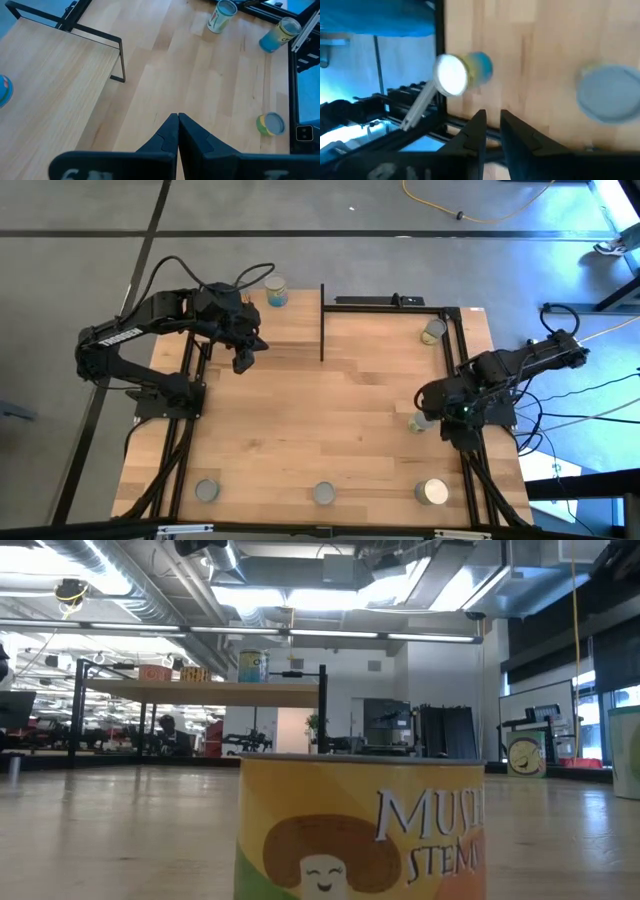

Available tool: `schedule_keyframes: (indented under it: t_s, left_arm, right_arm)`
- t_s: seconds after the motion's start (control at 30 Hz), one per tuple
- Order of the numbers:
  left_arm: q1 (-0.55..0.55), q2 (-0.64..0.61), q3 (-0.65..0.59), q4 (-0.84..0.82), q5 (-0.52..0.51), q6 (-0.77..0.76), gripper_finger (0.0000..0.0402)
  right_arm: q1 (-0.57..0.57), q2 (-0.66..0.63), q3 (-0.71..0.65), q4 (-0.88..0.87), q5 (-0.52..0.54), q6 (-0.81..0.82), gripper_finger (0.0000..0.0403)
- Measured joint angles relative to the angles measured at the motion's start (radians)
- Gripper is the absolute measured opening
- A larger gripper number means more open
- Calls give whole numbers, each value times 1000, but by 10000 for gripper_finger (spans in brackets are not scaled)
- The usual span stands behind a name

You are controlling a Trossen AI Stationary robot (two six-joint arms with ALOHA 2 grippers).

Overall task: Pick and place cans onto a shelf
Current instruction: Put the canned cherries on the shelf

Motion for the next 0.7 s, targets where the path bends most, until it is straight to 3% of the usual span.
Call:
schedule_keyframes:
  t_s: [0.27, 0.57, 0.7]
  left_arm:
    - [0, 0, 0, -1, 0, 26, 0]
    - [0, 0, 0, -1, 0, 27, 0]
    - [0, 0, 0, -1, 0, 27, 0]
  right_arm:
    - [130, 1, -153, 227, 35, 152, 58]
    - [224, 1, -331, 537, -49, 302, 58]
    - [256, 1, -373, 593, -55, 311, 58]
